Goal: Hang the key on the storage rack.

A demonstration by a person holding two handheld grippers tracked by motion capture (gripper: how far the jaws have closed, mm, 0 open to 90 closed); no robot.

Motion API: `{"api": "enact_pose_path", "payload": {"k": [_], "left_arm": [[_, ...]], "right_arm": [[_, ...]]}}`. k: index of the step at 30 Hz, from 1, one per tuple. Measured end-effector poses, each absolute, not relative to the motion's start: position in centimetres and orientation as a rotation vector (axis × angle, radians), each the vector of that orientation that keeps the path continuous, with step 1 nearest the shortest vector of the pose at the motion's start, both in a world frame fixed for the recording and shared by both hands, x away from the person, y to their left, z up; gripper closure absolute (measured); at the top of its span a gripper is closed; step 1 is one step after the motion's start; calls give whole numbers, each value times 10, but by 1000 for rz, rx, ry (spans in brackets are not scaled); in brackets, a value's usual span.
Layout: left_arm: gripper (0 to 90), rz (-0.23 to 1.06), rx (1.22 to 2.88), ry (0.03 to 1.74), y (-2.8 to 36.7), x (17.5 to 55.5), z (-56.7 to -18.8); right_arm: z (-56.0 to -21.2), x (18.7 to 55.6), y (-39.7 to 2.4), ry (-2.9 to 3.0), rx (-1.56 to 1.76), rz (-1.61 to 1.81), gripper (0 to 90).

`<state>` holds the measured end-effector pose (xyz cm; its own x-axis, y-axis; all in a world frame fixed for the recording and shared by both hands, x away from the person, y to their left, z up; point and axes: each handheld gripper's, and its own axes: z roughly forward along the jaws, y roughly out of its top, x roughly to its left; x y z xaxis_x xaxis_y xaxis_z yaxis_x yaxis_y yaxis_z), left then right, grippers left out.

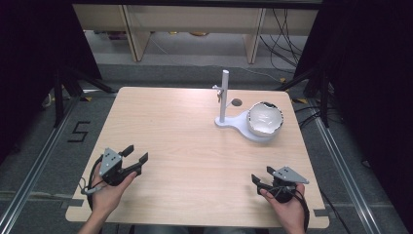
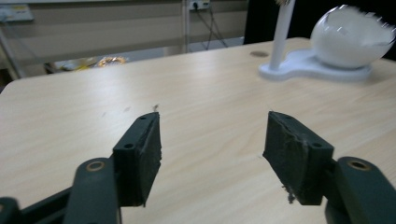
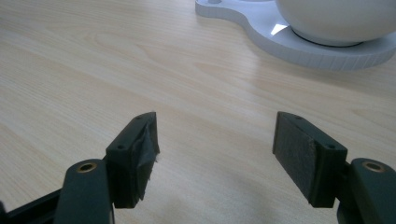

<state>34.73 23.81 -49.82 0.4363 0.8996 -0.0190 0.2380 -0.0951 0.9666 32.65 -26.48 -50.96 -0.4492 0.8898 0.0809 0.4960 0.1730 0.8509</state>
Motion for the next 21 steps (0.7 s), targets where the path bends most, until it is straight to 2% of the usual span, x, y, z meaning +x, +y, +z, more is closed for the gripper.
{"api": "enact_pose_path", "payload": {"k": [8, 21], "left_arm": [[350, 779, 1566, 1070, 251, 336, -523], [329, 774, 1571, 1102, 251, 335, -523]], "right_arm": [[-512, 329, -266, 2018, 1252, 1202, 321], [-513, 329, -265, 2020, 1236, 1196, 322]]}}
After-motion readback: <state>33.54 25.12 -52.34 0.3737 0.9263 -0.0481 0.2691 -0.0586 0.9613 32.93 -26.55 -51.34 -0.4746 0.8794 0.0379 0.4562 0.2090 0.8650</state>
